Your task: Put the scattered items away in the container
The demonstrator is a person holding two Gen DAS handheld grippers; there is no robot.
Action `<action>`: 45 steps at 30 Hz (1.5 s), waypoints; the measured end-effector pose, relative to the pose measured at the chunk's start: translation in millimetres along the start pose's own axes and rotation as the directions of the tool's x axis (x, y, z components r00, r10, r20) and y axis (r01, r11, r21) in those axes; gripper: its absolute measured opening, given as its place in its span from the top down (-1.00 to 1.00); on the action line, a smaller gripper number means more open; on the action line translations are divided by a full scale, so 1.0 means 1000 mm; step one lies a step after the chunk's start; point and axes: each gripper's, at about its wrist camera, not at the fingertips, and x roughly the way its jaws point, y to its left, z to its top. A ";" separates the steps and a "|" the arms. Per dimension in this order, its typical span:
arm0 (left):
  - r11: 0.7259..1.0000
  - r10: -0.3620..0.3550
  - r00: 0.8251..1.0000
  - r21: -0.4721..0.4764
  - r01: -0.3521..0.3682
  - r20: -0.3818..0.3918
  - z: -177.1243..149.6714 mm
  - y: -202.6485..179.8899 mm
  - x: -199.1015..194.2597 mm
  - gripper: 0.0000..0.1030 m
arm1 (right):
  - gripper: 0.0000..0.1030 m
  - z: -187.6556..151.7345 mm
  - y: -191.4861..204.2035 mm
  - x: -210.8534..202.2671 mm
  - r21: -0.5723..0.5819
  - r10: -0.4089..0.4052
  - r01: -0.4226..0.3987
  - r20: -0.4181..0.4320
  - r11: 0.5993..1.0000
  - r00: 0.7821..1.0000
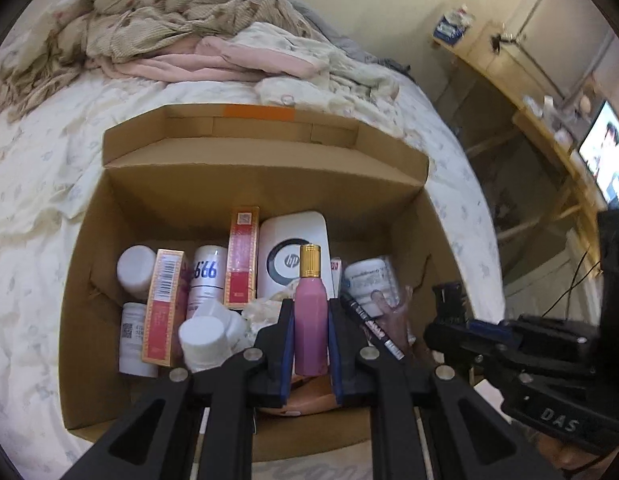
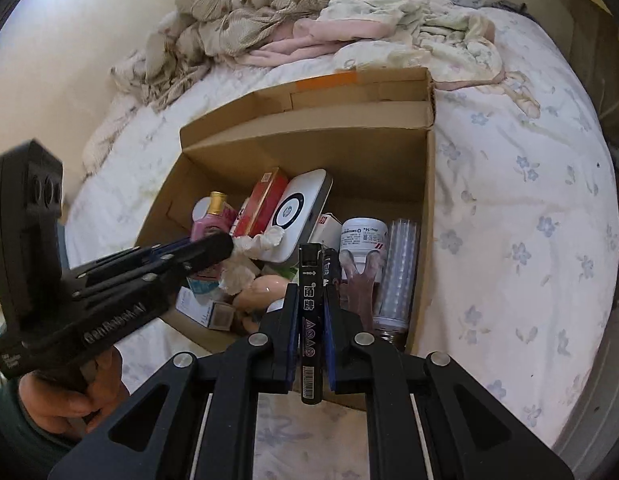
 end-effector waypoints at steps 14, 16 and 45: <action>0.993 0.101 0.986 0.045 -0.108 0.134 -0.017 0.007 -0.069 -0.52 | -0.59 0.007 0.002 -0.036 0.011 -0.059 0.058 0.115 0.998 0.992; 0.991 0.124 0.986 0.039 -0.129 0.107 -0.034 0.015 -0.087 -0.52 | -0.59 0.002 0.010 -0.041 -0.011 -0.085 0.087 0.120 0.996 0.989; 0.977 0.167 0.980 0.114 -0.179 0.106 -0.095 0.036 -0.085 -0.55 | -0.98 -0.076 0.070 -0.024 -0.093 -0.191 0.213 0.198 0.973 0.961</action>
